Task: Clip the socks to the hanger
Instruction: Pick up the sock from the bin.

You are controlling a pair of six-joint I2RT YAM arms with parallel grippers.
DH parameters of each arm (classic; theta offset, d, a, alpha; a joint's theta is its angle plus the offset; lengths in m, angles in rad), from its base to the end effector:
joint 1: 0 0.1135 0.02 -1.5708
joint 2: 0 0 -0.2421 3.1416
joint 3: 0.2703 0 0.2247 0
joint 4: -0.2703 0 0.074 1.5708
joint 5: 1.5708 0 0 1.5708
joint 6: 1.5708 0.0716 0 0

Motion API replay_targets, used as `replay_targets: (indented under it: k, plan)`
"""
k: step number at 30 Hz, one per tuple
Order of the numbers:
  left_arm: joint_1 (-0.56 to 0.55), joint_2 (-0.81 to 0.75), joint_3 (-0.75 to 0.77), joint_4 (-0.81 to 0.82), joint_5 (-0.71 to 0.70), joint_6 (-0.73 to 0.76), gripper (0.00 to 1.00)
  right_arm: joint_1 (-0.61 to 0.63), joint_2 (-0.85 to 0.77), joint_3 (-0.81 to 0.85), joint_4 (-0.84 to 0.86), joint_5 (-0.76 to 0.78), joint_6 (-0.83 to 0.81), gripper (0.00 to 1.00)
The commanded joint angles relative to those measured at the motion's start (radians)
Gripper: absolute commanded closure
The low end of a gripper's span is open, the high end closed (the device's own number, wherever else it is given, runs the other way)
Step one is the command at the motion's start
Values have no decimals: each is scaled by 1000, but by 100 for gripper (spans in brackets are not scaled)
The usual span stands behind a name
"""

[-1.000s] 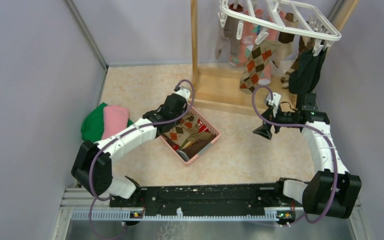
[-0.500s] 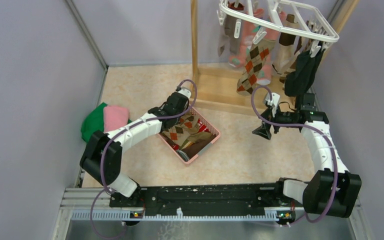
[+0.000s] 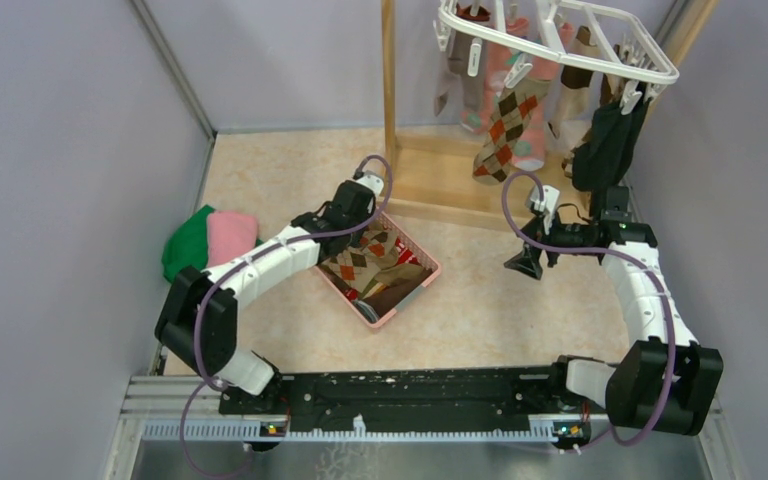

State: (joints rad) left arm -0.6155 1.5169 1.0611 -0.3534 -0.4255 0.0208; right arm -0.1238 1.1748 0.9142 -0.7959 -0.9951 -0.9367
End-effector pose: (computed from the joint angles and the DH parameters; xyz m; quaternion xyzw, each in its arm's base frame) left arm 0.2815 -0.1629 0.2131 0.2093 0.8864 0.0810 0.4048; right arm 0.2127 0.0341 0.2407 -0.4475 0.7326 0.2852 0.4262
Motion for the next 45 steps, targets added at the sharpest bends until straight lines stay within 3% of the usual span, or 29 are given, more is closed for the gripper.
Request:
replay_targets:
  k: [1,6,10,26,27,30,32,40,45]
  plan:
    - [1,-64,46,-13,145,-43,58,12,8,14,11,-7,7,19]
    - [-5,-101,13,-60,200,-123,63,12,9,13,13,-7,9,19]
    - [-5,-92,-54,-45,142,-156,62,12,6,12,14,-8,9,19]
    - [-20,64,-32,-112,54,-277,58,12,5,12,17,-7,13,19]
    - [-20,75,-28,-116,58,-277,63,11,3,12,18,-7,13,19]
    - [-20,80,-19,-122,92,-266,92,12,4,12,17,-6,13,19]
    - [-20,55,-15,-123,127,-253,98,11,4,13,16,-7,13,19]
    - [-20,-210,-33,-57,316,-194,100,12,4,16,-16,-48,-27,19]
    - [-13,-315,-81,77,455,-193,100,20,-8,20,-153,-151,-235,19]
